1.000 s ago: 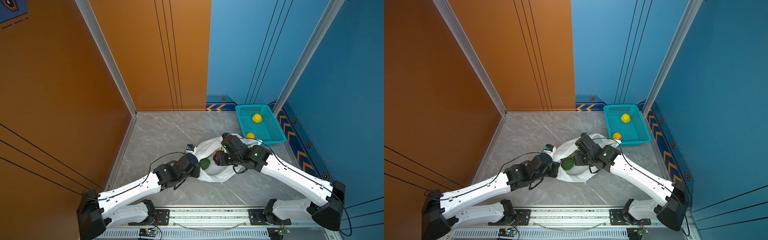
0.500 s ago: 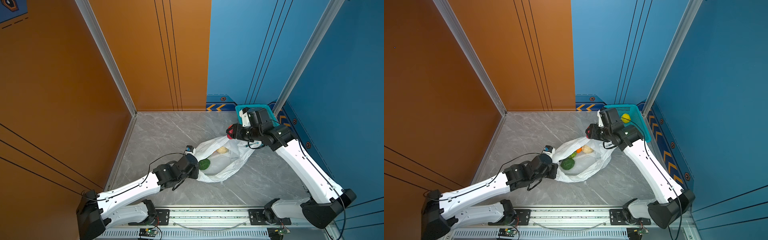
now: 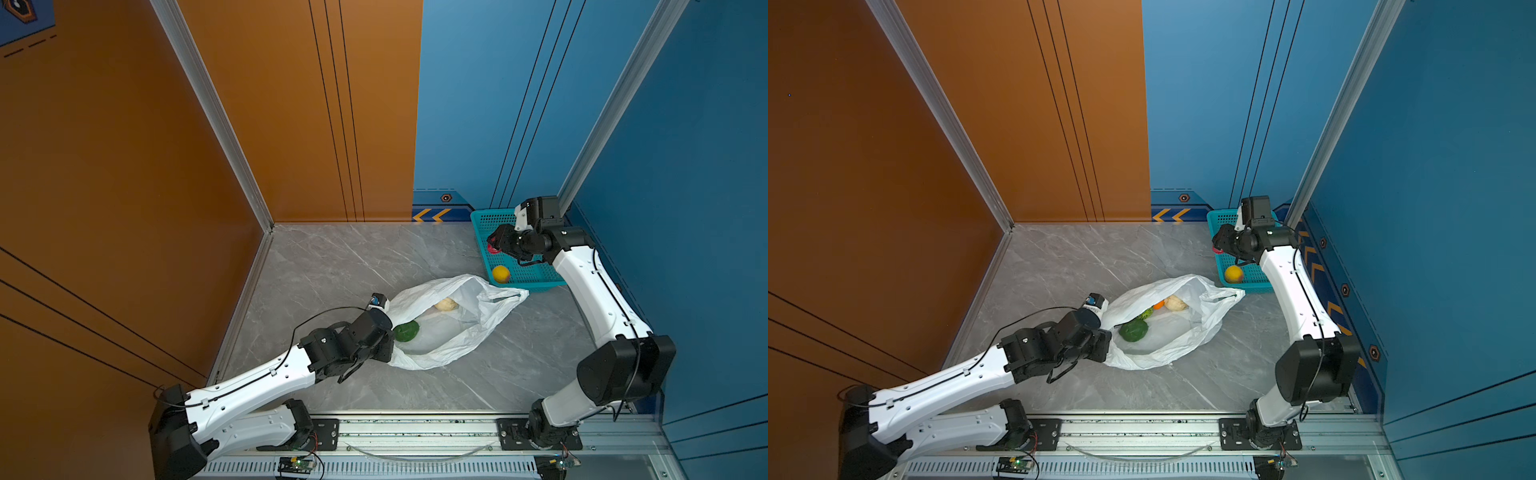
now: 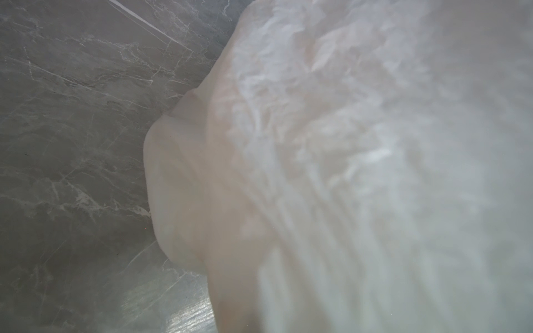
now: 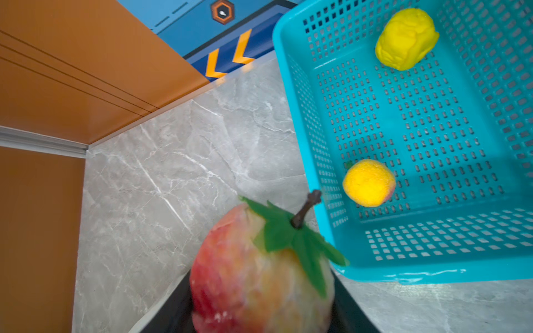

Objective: Untie the knot of the plastic bag and take out the fruit
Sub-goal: Place the fruit in the basket.

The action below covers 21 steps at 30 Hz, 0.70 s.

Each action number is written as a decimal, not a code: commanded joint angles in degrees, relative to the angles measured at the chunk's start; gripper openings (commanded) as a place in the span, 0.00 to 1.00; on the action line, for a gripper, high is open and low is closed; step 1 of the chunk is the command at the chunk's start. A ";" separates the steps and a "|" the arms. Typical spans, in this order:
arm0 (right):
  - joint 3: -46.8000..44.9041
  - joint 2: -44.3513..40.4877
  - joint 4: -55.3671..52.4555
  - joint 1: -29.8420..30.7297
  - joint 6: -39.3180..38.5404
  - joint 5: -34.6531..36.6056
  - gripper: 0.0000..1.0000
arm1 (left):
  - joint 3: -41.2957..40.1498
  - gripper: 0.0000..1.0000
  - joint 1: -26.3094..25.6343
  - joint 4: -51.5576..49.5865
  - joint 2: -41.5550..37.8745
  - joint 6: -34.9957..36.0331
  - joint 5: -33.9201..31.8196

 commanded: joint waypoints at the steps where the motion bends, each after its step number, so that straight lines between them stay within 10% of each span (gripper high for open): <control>1: -1.19 3.82 4.78 -2.40 -1.97 1.68 0.41 | 0.80 0.00 -0.42 -3.70 -1.87 0.58 0.91; 15: 0.66 22.03 8.86 -11.12 -4.75 8.51 0.43 | -0.37 0.00 -0.29 -3.86 -3.87 -0.85 -1.06; 21: -1.02 23.16 9.05 -11.40 -4.55 9.27 0.64 | -0.34 0.00 -0.25 -3.90 -3.87 -0.67 -1.06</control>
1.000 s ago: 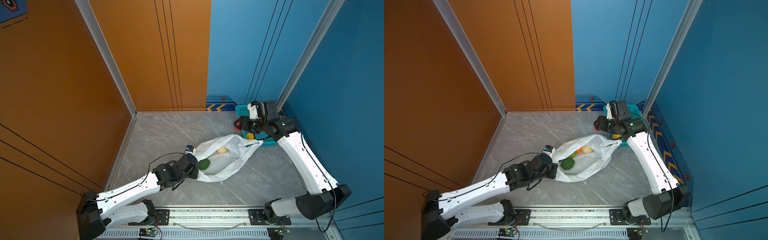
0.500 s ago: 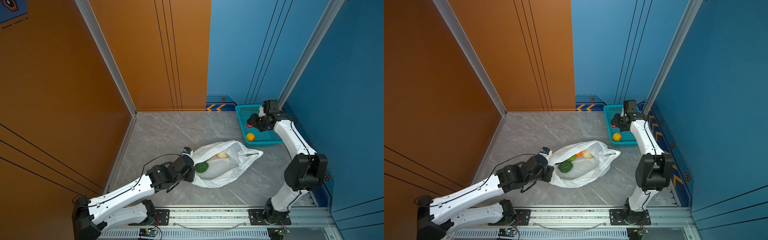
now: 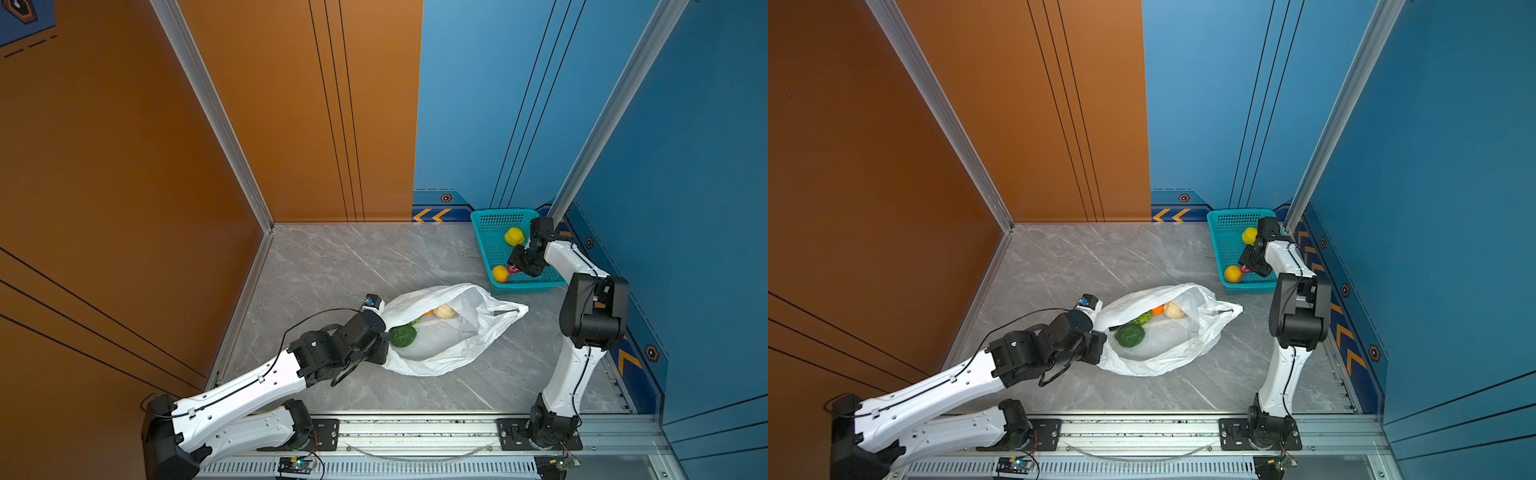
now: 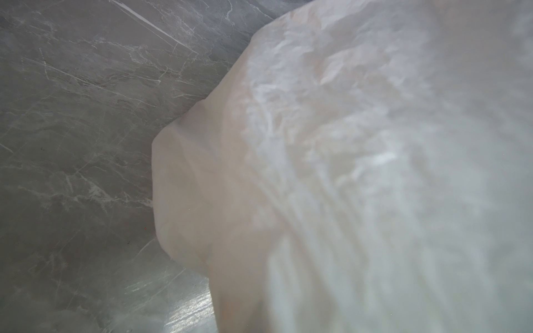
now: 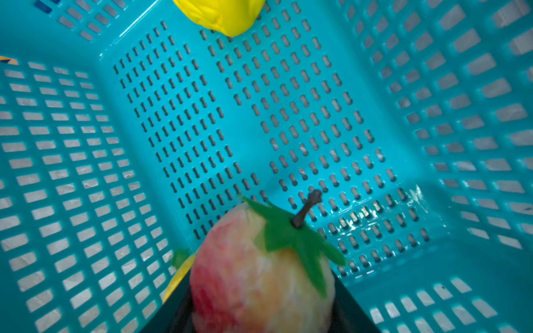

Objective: Untie the knot of the plastic bag and take out the fruit
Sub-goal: Place the fruit in the basket.

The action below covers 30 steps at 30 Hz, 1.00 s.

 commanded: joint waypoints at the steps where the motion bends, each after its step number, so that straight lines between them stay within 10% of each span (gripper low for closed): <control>1: -0.79 -0.63 0.93 0.24 -0.91 2.45 0.69 | -0.37 0.00 -0.26 -1.78 -0.64 -0.43 -0.99; 16: -3.54 -9.42 -0.69 2.94 -1.26 0.72 0.92 | -0.59 0.00 -0.16 -1.77 -0.89 -0.69 -1.48; 30: -9.20 -33.63 -10.07 18.34 -3.65 -5.08 1.00 | -0.55 0.00 -0.15 -1.77 -0.90 -1.13 -1.94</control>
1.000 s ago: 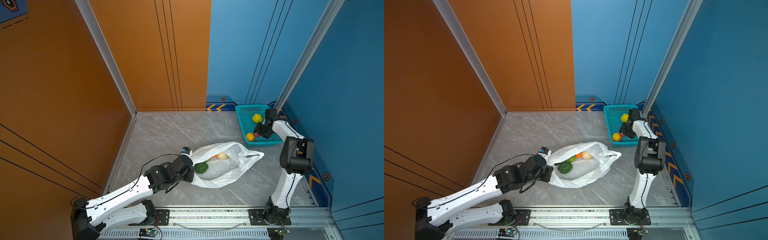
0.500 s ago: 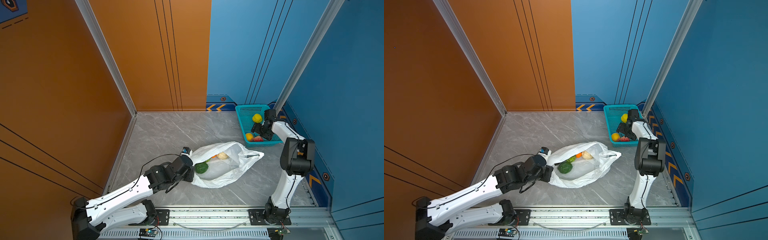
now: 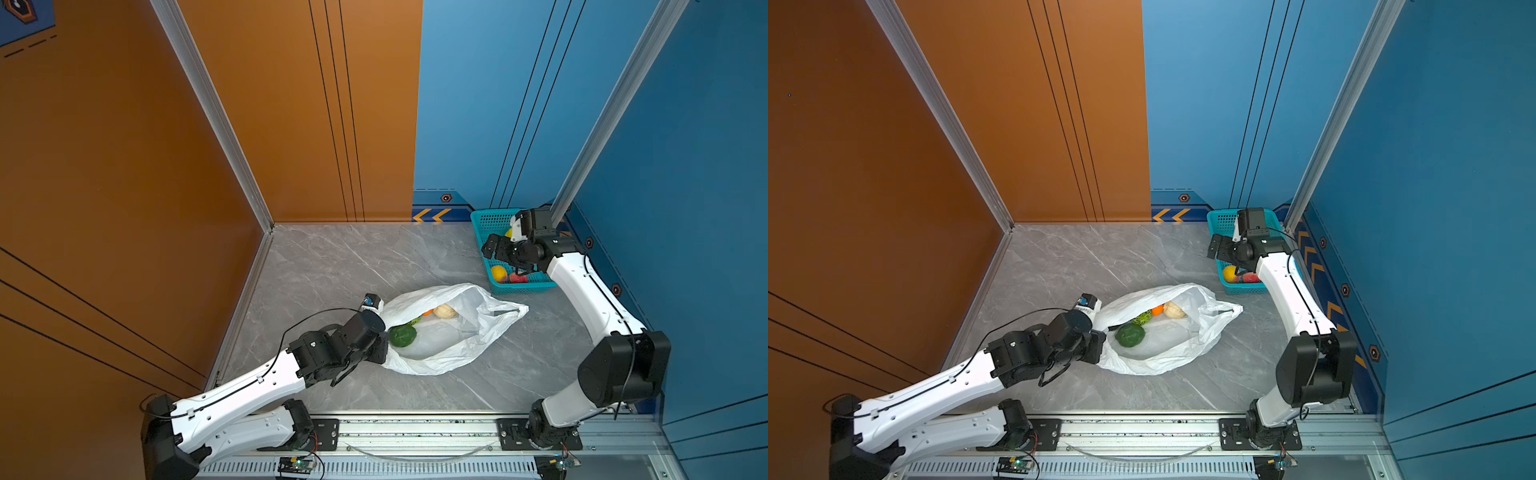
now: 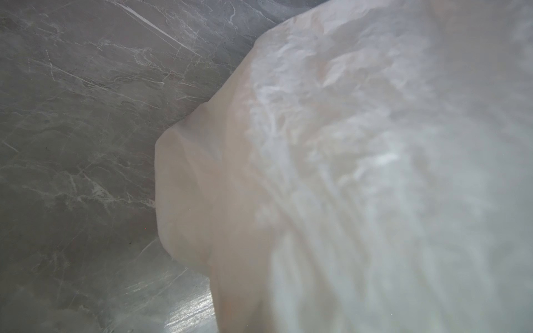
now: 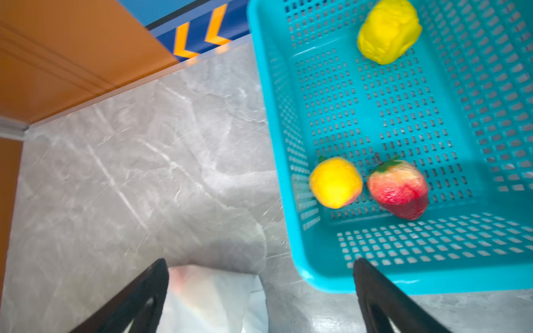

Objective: Untie the knot of the plastic bag and take out the fruit
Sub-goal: Place the fruit in the basket, then pick up the fruit from the plastic bag.

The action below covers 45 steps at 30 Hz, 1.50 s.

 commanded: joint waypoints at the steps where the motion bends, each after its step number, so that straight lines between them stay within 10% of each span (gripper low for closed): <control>1: -1.34 -7.26 -4.93 5.29 -1.72 -1.04 1.00 | -0.52 0.00 -0.11 -1.80 -0.55 -0.67 -1.23; 25: -11.26 -20.83 -8.85 48.75 9.95 14.00 1.00 | -0.82 0.00 0.21 -1.34 -0.62 -1.29 -0.71; 45: -33.06 -9.37 14.03 53.92 14.04 14.44 0.87 | -0.65 0.00 0.67 -0.02 -0.12 -1.82 0.21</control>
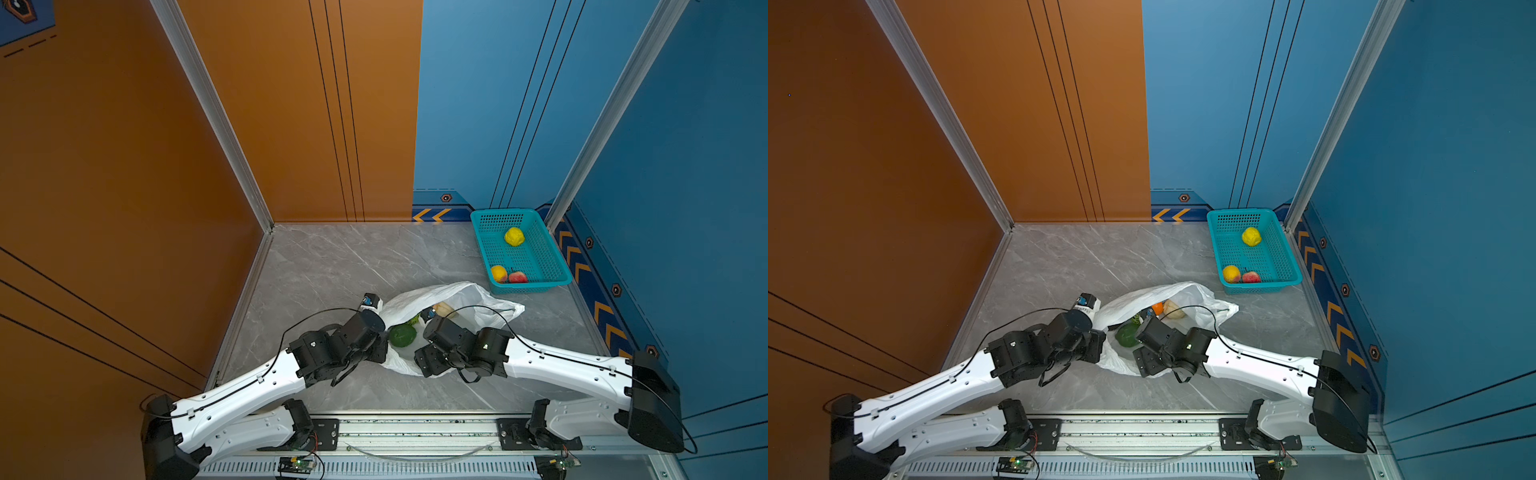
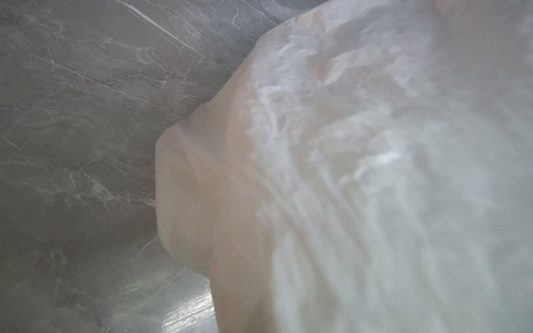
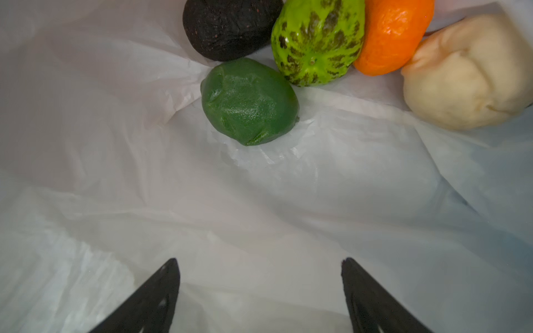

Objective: Untie the knot of the plastic bag and take out the fruit
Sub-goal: Pick up the fruit from the plastic bag.

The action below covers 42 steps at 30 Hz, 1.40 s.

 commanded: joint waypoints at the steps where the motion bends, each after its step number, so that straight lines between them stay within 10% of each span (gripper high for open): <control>1: -0.90 2.42 4.45 -0.78 2.59 -0.84 0.87 | -0.56 0.00 0.57 -0.15 -0.07 -0.77 0.45; 19: -0.11 11.25 21.35 -7.01 23.33 0.12 0.80 | 0.00 0.00 0.82 -1.72 3.20 2.04 5.93; 42: 6.17 24.47 27.92 -5.81 28.62 -1.07 0.98 | 0.92 0.00 1.18 -2.96 5.05 2.66 7.35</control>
